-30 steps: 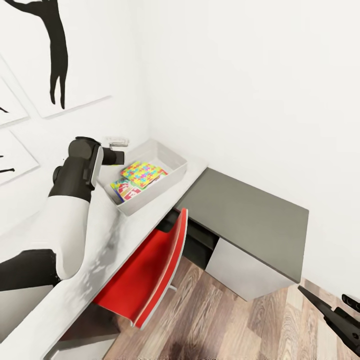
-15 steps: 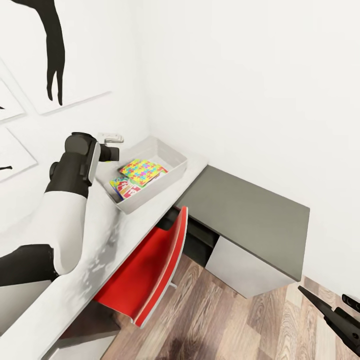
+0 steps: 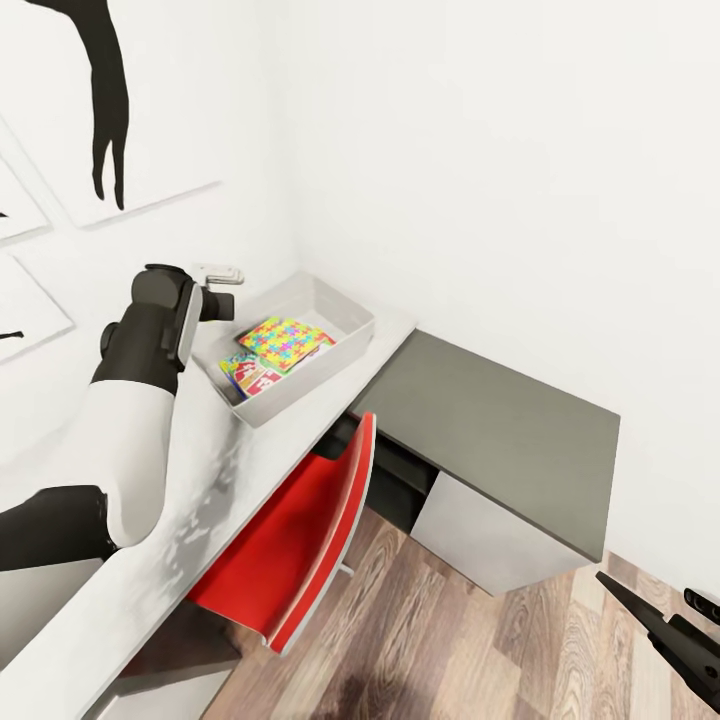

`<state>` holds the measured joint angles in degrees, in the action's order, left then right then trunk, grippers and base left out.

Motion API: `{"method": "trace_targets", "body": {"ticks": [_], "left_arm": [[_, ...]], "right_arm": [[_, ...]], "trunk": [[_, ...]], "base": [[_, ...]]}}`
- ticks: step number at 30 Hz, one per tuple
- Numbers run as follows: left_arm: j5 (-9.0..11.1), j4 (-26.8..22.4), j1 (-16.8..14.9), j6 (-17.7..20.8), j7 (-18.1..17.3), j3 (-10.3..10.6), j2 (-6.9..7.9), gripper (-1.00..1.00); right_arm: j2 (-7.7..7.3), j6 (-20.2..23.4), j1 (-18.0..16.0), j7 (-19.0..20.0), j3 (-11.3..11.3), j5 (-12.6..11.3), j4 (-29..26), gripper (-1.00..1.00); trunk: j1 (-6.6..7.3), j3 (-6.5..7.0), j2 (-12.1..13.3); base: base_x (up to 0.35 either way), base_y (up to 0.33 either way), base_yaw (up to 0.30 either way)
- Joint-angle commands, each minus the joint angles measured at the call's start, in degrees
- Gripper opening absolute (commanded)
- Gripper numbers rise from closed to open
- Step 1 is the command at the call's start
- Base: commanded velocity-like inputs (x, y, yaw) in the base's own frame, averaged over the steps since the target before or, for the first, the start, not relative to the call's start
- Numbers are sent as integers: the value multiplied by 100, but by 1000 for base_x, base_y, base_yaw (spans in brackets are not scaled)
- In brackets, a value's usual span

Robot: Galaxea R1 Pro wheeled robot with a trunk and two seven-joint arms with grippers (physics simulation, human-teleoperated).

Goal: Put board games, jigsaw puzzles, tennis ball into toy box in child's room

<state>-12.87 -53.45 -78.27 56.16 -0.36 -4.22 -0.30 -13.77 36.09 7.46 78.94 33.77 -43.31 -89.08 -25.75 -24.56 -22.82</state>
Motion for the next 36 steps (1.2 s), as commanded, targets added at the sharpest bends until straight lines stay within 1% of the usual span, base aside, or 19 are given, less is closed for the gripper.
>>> {"method": "trace_targets", "body": {"ticks": [1,9,14,18,26,36], "left_arm": [[-27,1,-3,19,-18,-5,-6,-100],[-31,57,-1,15,-17,30,-30,-100],[-40,474,2,-5,-17,27,-39,-100],[-44,640,-1,-8,-17,25,-46,-100],[-41,678,1,-8,-16,9,-40,-100],[-26,678,1,-8,-17,10,-49,-100]], "right_arm": [[-3,57,1,-1,-2,-29,-2,100],[-3,57,1,-1,-2,-29,-4,100],[-3,57,1,-1,-2,-29,-3,100],[-3,57,1,-1,-2,-29,-3,100],[-3,57,1,-1,-2,-29,-3,100],[-3,19,2,16,1,-29,-4,100]], "trunk": [[-3,-13,-10],[-3,-54,-10],[-3,-82,-10],[-3,-104,-10],[-3,-144,-10],[-3,-149,-10]], "base": [[0,0,0],[0,0,0],[0,0,0],[0,0,0],[0,0,0],[0,0,0]]}}
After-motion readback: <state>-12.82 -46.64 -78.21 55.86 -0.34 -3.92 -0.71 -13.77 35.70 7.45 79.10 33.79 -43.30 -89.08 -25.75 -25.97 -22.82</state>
